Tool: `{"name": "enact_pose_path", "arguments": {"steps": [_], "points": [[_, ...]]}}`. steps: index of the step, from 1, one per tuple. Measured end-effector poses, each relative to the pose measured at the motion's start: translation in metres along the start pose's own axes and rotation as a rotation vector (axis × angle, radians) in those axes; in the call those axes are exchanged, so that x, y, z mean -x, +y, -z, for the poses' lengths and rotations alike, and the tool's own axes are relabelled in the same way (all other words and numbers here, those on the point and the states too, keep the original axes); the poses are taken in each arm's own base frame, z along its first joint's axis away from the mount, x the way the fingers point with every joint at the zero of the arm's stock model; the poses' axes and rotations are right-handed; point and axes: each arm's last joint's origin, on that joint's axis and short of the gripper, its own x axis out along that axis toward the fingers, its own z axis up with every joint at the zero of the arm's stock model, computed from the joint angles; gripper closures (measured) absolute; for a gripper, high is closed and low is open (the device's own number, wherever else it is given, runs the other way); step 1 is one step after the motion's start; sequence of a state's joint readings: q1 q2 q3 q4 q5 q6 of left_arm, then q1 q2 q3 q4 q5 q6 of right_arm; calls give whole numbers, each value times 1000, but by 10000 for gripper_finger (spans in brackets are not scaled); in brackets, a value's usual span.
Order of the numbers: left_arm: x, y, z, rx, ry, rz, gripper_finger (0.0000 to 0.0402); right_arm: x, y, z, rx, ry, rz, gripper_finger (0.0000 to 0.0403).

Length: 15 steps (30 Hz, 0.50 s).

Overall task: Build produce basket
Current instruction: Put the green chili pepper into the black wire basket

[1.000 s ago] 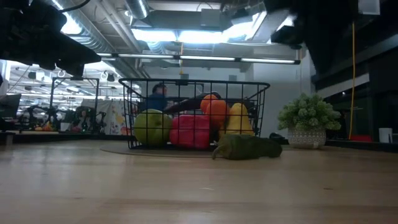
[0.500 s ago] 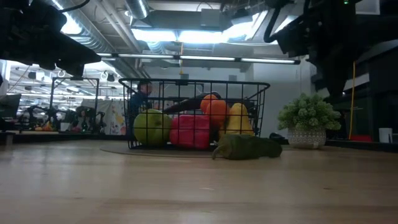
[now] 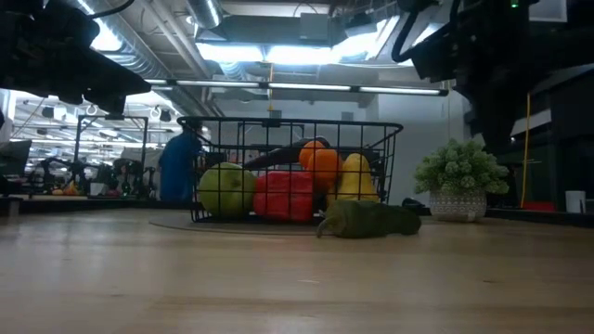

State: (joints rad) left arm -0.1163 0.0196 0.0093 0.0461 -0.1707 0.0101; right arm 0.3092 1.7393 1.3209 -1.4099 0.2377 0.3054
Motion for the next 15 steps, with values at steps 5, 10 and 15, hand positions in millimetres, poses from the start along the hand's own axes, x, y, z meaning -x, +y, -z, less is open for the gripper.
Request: {"name": "enact_pose_path", "arguments": {"steps": [5, 10, 15], "points": [[0, 0, 0, 0, 0, 0, 308, 0, 1, -4, 63, -45, -12, 292], [0, 0, 0, 0, 0, 0, 308, 2, 5, -17, 89, -174, -44, 253], [0, 0, 0, 0, 0, 0, 308, 7, 14, -29, 252, -329, -50, 240]]}}
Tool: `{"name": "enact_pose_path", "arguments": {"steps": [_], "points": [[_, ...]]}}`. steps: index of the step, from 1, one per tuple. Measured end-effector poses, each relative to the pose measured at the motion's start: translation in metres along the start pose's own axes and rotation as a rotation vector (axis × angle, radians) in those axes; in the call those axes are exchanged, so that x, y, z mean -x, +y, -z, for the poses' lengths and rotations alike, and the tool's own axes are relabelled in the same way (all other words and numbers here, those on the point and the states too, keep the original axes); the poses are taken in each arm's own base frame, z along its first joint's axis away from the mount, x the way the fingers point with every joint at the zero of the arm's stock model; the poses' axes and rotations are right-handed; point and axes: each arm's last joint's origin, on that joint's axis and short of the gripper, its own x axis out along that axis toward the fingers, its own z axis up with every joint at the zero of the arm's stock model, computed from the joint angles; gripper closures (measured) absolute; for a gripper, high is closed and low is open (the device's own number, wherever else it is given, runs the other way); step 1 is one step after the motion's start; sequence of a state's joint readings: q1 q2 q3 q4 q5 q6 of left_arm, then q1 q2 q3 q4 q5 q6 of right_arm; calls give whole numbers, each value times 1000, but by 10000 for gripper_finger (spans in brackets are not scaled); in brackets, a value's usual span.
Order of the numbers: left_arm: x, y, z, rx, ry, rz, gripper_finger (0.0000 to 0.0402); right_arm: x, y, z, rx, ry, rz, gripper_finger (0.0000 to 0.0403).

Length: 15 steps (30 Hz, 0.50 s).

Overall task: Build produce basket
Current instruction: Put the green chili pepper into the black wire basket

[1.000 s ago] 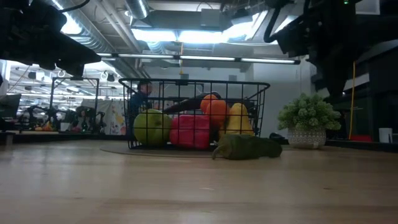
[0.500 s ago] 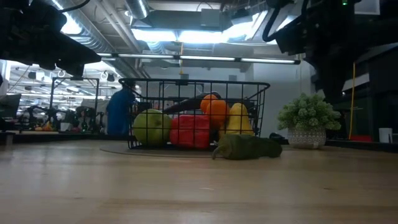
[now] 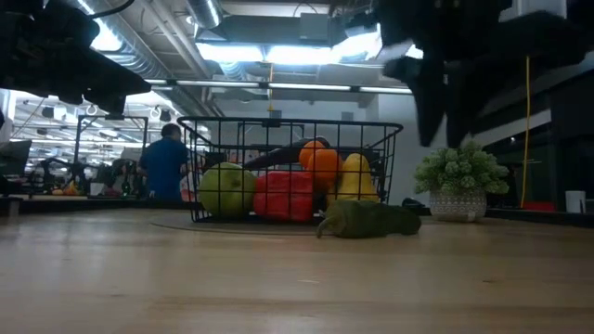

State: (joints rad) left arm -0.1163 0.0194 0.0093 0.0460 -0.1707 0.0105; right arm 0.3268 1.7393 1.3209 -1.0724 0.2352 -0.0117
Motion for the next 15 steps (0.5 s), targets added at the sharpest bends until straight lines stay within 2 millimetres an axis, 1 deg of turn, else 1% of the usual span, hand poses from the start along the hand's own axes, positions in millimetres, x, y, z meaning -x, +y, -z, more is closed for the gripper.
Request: {"name": "enact_pose_path", "arguments": {"steps": [5, 9, 11, 15], "points": [[0, 0, 0, 0, 0, 0, 308, 5, 14, -17, 151, -178, 7, 240], [0, 0, 0, 0, 0, 0, 308, 6, 18, -26, 168, -264, 21, 239], [0, 0, 0, 0, 0, 0, 308, 1, 19, -28, 174, -260, 28, 239], [0, 0, 0, 0, 0, 0, 308, -21, 22, -38, 198, -226, 52, 239]]}}
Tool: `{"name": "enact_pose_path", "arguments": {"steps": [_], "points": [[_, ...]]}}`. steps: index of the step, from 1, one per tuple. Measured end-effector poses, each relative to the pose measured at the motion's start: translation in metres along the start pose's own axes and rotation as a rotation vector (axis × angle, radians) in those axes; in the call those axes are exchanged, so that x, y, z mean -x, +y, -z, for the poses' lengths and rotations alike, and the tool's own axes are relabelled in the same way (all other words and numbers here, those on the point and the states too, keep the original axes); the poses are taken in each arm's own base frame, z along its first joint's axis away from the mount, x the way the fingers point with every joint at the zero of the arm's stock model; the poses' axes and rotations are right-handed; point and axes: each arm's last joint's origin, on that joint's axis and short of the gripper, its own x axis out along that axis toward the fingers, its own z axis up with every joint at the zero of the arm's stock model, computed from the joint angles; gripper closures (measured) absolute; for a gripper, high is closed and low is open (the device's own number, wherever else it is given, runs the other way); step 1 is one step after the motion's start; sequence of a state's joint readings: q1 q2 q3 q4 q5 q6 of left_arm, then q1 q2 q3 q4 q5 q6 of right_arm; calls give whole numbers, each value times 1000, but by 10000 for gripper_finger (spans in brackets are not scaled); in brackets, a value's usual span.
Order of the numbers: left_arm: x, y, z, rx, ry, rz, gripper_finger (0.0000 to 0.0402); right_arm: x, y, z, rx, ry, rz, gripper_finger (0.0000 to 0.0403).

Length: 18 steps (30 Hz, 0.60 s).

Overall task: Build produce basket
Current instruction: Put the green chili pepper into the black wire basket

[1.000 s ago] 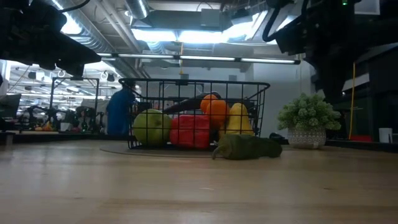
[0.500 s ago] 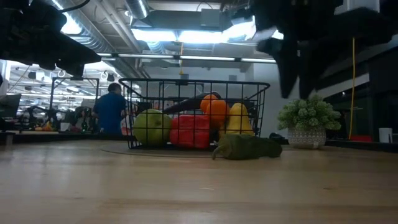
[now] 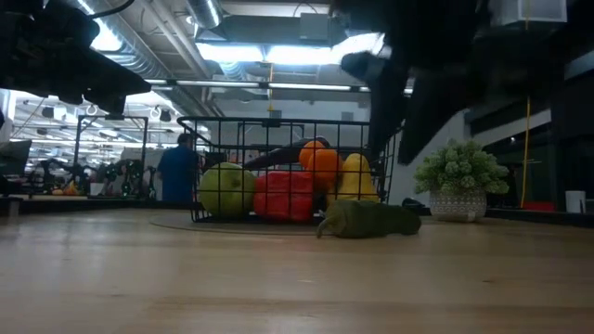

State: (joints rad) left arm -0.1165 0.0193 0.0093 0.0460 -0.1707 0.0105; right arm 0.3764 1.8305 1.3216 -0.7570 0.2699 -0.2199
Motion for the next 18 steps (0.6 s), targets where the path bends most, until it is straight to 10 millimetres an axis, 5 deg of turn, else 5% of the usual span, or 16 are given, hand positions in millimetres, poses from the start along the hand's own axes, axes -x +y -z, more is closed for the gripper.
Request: {"name": "enact_pose_path", "arguments": {"steps": [8, 18], "points": [[0, 0, 0, 0, 1, 0, 308, -39, 5, -1, 23, 117, 185, 239], [0, 0, 0, 0, 1, 0, 308, -44, 6, -4, -69, 80, 116, 240]]}}
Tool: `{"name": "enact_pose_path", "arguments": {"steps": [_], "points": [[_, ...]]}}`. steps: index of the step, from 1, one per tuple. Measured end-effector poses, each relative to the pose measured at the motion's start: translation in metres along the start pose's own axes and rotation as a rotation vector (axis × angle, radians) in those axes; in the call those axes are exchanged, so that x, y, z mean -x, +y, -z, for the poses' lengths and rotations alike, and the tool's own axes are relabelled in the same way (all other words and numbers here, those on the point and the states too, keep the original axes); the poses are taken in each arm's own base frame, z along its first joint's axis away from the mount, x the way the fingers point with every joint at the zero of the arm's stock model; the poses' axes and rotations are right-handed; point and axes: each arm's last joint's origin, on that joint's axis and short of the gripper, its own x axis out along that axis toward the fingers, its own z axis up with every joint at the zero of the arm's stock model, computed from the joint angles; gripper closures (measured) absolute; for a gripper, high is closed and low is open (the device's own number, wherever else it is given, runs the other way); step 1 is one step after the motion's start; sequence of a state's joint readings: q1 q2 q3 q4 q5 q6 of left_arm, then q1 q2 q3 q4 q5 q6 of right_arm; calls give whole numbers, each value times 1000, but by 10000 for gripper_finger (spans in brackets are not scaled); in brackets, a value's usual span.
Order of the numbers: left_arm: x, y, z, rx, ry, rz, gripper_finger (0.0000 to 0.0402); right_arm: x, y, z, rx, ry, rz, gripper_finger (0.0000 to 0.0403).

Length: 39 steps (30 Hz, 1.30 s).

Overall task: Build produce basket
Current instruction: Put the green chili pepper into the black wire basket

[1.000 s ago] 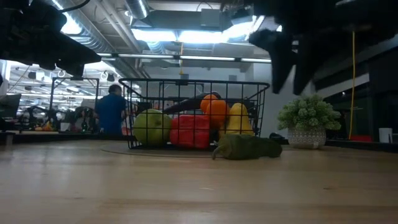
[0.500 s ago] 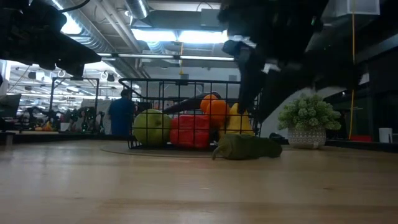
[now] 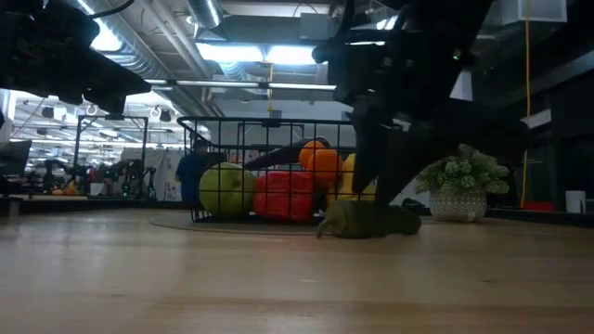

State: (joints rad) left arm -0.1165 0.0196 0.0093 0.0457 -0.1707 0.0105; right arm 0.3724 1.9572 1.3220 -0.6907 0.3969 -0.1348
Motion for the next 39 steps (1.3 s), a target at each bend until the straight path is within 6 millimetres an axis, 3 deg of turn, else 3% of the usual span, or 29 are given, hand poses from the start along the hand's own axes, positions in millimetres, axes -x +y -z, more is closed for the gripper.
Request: {"name": "enact_pose_path", "arguments": {"steps": [7, 21, 30, 39], "points": [[0, 0, 0, 0, 0, 0, 308, -4, 0, -1, -13, -9, -63, 240], [0, 0, 0, 0, 0, 0, 308, -12, 2, -2, -59, 10, -30, 239], [0, 0, 0, 0, 0, 0, 308, 2, 7, -15, -119, -27, -32, 239], [0, 0, 0, 0, 0, 0, 308, 3, 4, -13, -115, 6, -30, 173]]}}
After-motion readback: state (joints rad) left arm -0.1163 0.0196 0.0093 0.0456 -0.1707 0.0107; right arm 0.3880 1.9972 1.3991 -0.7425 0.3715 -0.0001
